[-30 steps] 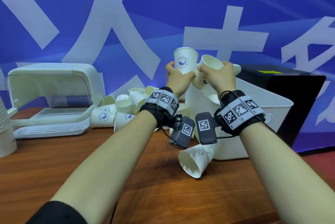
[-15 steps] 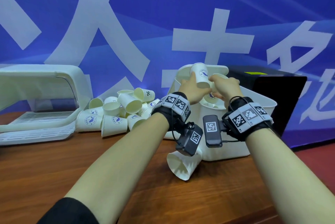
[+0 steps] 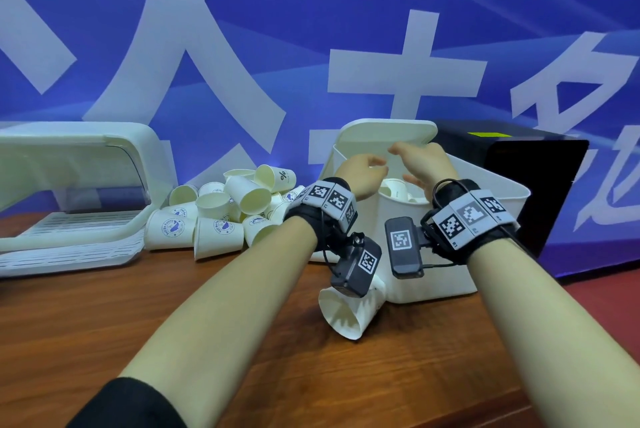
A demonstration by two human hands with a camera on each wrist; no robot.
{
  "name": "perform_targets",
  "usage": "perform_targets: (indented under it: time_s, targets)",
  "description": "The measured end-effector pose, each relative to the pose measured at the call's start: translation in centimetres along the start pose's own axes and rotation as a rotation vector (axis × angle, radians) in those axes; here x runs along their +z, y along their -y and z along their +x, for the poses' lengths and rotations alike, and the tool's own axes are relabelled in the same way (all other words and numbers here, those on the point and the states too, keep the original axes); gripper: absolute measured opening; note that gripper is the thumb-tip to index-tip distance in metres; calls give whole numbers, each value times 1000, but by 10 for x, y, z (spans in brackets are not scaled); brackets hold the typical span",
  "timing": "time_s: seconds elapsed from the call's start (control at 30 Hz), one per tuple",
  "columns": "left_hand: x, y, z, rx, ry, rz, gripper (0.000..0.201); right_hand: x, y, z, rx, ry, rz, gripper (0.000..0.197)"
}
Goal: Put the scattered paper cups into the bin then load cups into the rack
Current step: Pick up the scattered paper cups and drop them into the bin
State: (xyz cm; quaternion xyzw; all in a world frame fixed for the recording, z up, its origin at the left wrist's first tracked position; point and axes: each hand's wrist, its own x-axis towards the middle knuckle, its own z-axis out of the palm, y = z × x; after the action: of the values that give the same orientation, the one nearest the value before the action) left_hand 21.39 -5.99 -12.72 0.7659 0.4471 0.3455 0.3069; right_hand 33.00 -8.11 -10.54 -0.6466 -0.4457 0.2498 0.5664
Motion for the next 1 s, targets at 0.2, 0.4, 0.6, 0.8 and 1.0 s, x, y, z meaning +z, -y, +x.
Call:
perform_targets:
  time_s: [0.2,0.4,0.6,0.8,1.0]
  targets:
    - [-11,9,-3,4,-189,-182,26,1,5,-8,-106,-89,34,62]
    - [-33,28,-4,-27,-280,-256,23,15,20,-22,-242,-80,102,39]
    - [-45,55,-15,-128,-262,-308,22,40,35,-39,-347,-33,112,23]
    - [-53,74,-28,-200,-184,-291,17,60,29,-50,-353,48,84,16]
    - [-42,84,-46,-275,94,-151,24,68,11,-58,-310,114,37,15]
